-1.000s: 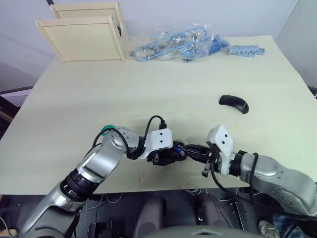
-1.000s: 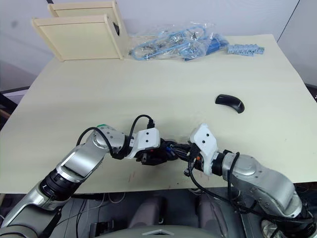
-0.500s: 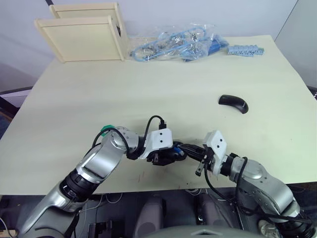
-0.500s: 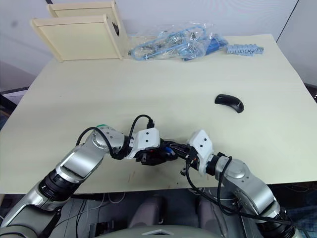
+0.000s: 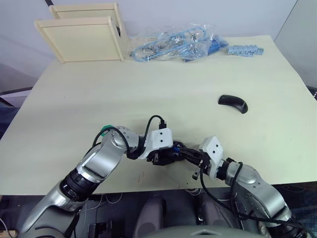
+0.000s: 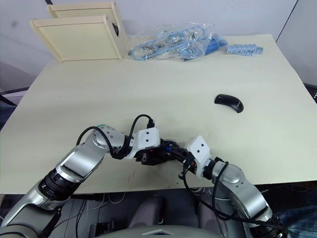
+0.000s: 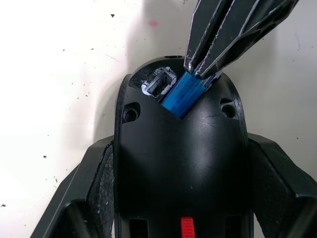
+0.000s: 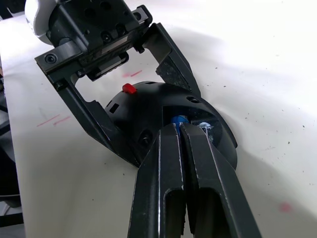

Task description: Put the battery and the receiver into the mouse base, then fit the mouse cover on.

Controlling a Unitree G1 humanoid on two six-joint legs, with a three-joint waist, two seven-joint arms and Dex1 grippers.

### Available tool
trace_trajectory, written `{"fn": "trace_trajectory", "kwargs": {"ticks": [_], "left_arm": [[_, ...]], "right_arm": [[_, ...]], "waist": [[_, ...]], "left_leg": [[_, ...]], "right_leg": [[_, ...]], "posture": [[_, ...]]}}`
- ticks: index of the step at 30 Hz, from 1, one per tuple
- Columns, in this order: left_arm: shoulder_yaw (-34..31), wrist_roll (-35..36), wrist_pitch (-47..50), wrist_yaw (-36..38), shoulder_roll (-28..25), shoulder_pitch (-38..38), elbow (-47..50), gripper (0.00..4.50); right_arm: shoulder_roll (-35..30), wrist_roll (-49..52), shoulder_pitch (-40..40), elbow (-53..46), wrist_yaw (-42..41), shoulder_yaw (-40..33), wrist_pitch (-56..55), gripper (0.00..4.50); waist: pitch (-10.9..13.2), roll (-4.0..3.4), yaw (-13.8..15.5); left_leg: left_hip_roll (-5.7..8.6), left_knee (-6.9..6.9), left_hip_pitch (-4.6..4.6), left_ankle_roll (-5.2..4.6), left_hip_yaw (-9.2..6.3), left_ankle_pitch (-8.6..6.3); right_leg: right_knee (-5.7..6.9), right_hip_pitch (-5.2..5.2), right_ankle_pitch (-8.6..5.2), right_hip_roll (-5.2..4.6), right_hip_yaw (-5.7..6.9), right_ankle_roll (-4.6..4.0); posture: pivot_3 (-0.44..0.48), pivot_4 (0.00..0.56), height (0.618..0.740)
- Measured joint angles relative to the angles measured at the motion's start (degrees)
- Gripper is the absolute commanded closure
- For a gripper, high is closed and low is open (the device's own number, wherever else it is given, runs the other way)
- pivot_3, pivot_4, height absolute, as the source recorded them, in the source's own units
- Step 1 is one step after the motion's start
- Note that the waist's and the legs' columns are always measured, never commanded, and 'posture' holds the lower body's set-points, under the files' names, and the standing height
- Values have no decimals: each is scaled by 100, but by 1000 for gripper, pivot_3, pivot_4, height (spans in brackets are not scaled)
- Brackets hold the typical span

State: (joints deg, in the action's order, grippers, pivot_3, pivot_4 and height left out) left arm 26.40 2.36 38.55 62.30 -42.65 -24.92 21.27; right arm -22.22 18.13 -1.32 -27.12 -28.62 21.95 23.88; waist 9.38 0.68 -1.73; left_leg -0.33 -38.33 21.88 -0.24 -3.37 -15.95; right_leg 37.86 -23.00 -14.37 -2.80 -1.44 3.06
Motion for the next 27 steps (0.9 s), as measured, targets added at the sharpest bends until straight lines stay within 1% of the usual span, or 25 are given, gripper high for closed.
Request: {"fn": "trace_trajectory", "kwargs": {"ticks": [7,12,17,20,25,27], "left_arm": [[0,0,10,0,-14,1,0,1545],[9,-11,51,-2,-24,-2,-2,1545],[42,-38,94,-4,-14,-3,-45,1545],[57,-47,100,-4,-4,-4,-57,1545],[63,-48,87,-5,18,-12,-57,1545],[64,-46,49,-9,29,-11,-57,1545]], "right_arm": [[56,-130,25,167,-142,61,-152,4425],[-103,-366,350,300,-240,255,364,4425],[-68,-353,467,269,-236,270,726,4425],[-54,-329,465,271,-249,252,763,4425],[-53,2,363,202,-466,-70,792,4425],[-353,313,204,-38,-744,-352,851,4425]], "waist": [[-4,-1,-15],[-27,-1,-31],[-88,3,-43],[-110,2,-44],[-108,0,-31],[-96,0,-22]], "left_leg": [[0,0,-7,0,1,0],[-1,1,-22,0,-1,0],[-3,4,-34,0,-1,0],[-3,4,-36,0,-1,-1],[-3,3,-29,0,-3,-1],[-2,2,-20,0,-4,-1]], "right_leg": [[3,3,0,1,-3,0],[0,22,-3,2,1,-5],[1,31,-6,6,0,-8],[0,33,-7,6,0,-9],[-3,31,-6,5,1,-8],[-4,27,-6,4,3,-8]], "posture": [[0,150,740],[0,150,740],[0,150,740],[0,150,740],[0,150,740],[0,150,740]]}}
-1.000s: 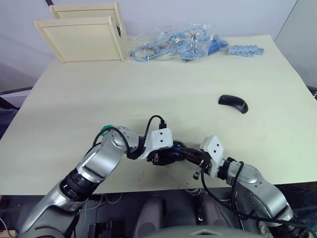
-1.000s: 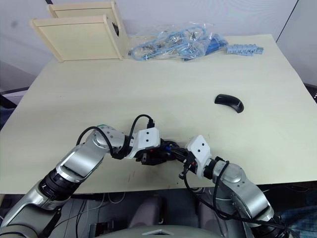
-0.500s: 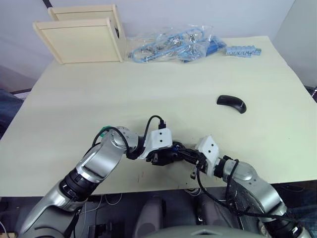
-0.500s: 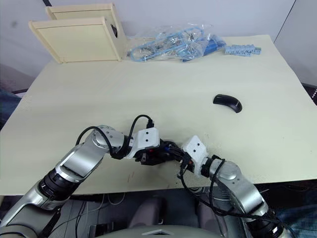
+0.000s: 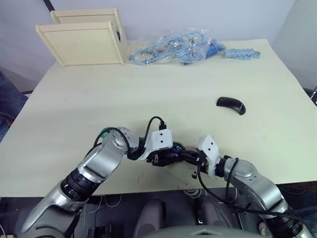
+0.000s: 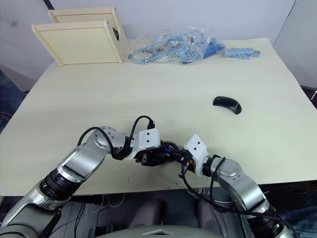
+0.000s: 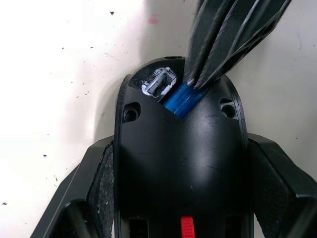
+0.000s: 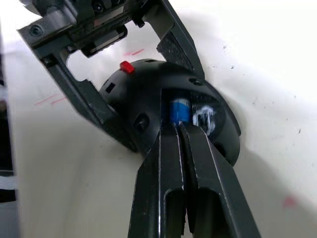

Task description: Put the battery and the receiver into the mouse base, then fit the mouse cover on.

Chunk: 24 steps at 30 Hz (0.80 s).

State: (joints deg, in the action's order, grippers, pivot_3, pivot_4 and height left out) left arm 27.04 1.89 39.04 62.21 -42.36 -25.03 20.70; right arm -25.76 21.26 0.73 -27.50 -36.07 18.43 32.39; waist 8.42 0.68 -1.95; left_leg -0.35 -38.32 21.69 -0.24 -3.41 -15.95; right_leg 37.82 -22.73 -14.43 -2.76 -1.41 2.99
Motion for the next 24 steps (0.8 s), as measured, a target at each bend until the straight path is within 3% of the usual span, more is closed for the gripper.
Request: {"fn": "trace_trajectory", "kwargs": {"ticks": [5,14,23,24], "left_arm": [[1,-1,-58,6,-1,-2,-20,1545],[4,8,-82,17,24,-31,-61,1545],[13,41,-107,27,53,-61,-122,1545],[13,46,-123,28,54,-61,-131,1545]], "right_arm": [[-518,503,-34,-657,-350,-828,15,4425],[-1277,904,-572,-989,-1106,-1874,-504,4425],[-1641,1291,-1309,-963,-1772,-2614,-756,152],[-1653,1294,-1358,-963,-1831,-2663,-823,61]], "waist": [[12,5,15],[22,9,60],[24,12,101],[24,12,103]], "left_leg": [[0,0,1,0,0,0],[1,-1,4,0,8,0],[0,-1,4,0,13,0],[0,-1,5,0,13,0]], "right_leg": [[0,1,0,0,8,0],[-1,2,-1,0,12,0],[-3,2,-1,0,11,0],[-3,2,-1,0,12,0]], "posture": [[0,150,740],[0,150,740],[0,150,740],[0,150,740]]}}
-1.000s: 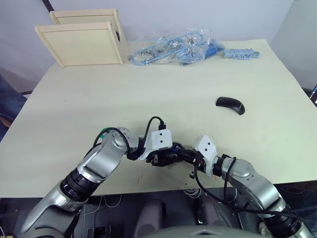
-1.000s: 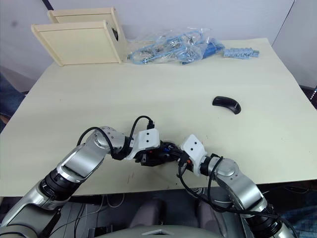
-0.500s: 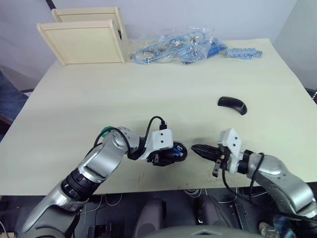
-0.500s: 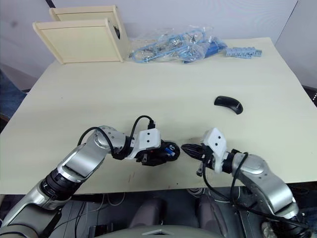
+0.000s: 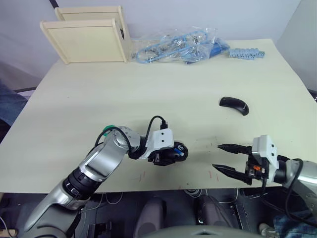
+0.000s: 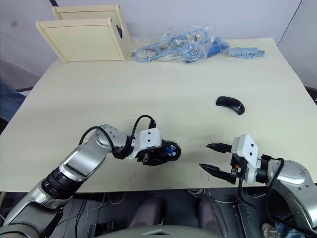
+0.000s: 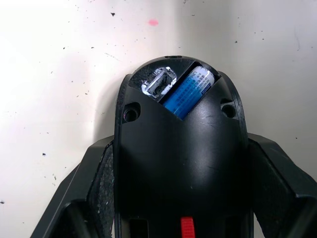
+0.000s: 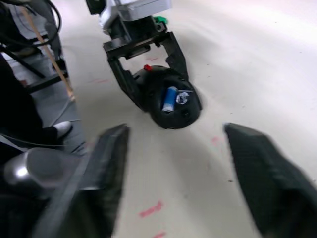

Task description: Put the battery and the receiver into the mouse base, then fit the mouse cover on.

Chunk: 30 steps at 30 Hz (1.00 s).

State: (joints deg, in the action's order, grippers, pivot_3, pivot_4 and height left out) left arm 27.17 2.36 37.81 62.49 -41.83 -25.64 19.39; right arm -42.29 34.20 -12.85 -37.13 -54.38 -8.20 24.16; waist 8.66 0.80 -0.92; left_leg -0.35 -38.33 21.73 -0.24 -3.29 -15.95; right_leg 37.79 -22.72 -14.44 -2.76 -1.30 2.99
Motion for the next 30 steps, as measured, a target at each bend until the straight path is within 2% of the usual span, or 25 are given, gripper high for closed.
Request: {"fn": "trace_trajectory", "kwargs": {"ticks": [5,8,14,19,22,30], "left_arm": [[-30,75,-51,19,0,7,-53,1545],[-94,247,-17,104,-11,33,-61,130],[-226,427,-61,232,-190,73,-59,130],[-631,691,-71,362,-498,209,23,130],[-1135,965,-51,356,-657,535,64,130],[-3007,1918,64,243,-959,1784,245,130]], "right_arm": [[-11,10,-278,14,-202,-214,-261,61],[-3,-1,-329,136,-275,-229,-421,0],[19,-24,-379,270,-327,-229,-605,0],[29,-20,-344,395,-373,-231,-717,0],[38,22,-300,409,-411,-238,-774,0],[129,171,-88,599,-598,-234,-955,0]], "waist": [[1,1,3],[6,3,9],[23,7,9],[49,4,18],[64,2,9],[86,-2,23]], "left_leg": [[0,0,1,0,0,0],[0,0,1,0,0,0],[-1,0,3,0,-1,0],[-1,-1,3,0,-3,0],[-4,-1,3,0,-8,0],[-5,-1,2,1,-15,0]], "right_leg": [[-1,0,0,0,0,0],[-1,0,0,0,1,0],[-1,-1,0,0,2,-1],[0,-1,0,-2,2,-1],[0,-2,0,-1,1,-1],[0,-2,1,-7,0,0]], "posture": [[0,150,740],[0,150,740],[0,150,740],[0,150,740],[0,150,740],[0,150,740]]}}
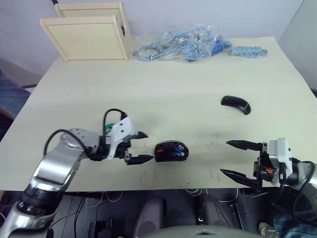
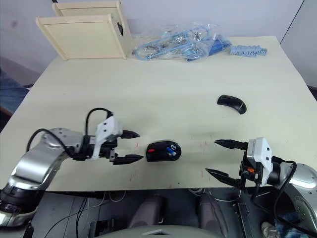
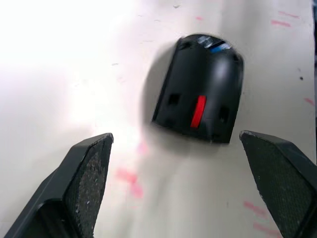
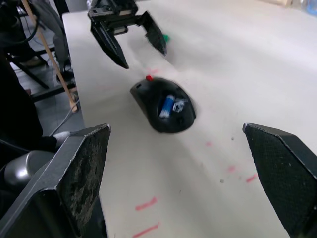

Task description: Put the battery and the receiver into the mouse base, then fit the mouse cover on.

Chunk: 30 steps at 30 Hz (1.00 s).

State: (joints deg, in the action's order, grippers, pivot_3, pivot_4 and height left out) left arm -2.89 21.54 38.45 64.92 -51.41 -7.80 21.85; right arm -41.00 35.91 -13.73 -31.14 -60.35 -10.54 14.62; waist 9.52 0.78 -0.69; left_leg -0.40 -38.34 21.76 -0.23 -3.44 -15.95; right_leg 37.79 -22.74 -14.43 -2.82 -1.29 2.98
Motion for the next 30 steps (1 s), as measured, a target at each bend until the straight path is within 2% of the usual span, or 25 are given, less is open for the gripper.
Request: {"fn": "trace_trajectory", "kwargs": {"ticks": [7,13,17,18,19,23,29,30], "left_arm": [[-2041,685,231,-39,-39,1293,-322,130],[-2643,697,170,-159,-220,1429,-979,130],[-2677,661,-5,-227,-245,1327,-1475,130],[-2676,658,-11,-254,-247,1285,-1548,355],[-2595,656,-18,-312,-302,1045,-1777,808],[-2328,601,-48,-380,-339,698,-1992,1459],[-1753,426,-134,-411,-340,153,-2389,1459],[-1604,345,-217,-381,-340,-19,-2533,1952]], "right_arm": [[170,30,331,127,-14,95,-40,0],[320,-5,477,126,74,246,-41,0],[350,-10,536,125,84,358,-41,0],[352,-13,539,125,85,373,-42,0],[382,-31,568,117,123,429,-42,0],[416,-41,527,16,233,515,-40,0],[431,-73,248,-229,406,552,-42,0],[439,-87,222,-269,469,562,-41,0]], "waist": [[12,-4,-6],[16,2,6],[17,2,-7],[17,3,-6],[18,5,6],[18,4,6],[19,7,-18],[19,7,-19]], "left_leg": [[-7,1,-2,1,-2,0],[-2,1,0,2,-3,-1],[-2,1,-2,2,-2,0],[-2,1,-1,2,-3,0],[-1,0,0,2,-2,0],[1,1,0,2,-2,-1],[2,1,-1,2,1,-1],[2,1,-1,2,1,0]], "right_leg": [[3,-4,0,1,-2,-2],[-2,-2,0,-5,2,-1],[1,-3,1,-4,2,-2],[1,-3,1,-4,2,-2],[0,-3,1,-5,3,-1],[1,-3,1,-7,3,-1],[6,-6,1,-6,0,-1],[7,-6,1,-5,0,-1]], "posture": [[0,150,740],[0,150,740],[0,150,740],[0,150,740],[0,150,740],[0,150,740],[0,150,740],[0,150,740]]}}
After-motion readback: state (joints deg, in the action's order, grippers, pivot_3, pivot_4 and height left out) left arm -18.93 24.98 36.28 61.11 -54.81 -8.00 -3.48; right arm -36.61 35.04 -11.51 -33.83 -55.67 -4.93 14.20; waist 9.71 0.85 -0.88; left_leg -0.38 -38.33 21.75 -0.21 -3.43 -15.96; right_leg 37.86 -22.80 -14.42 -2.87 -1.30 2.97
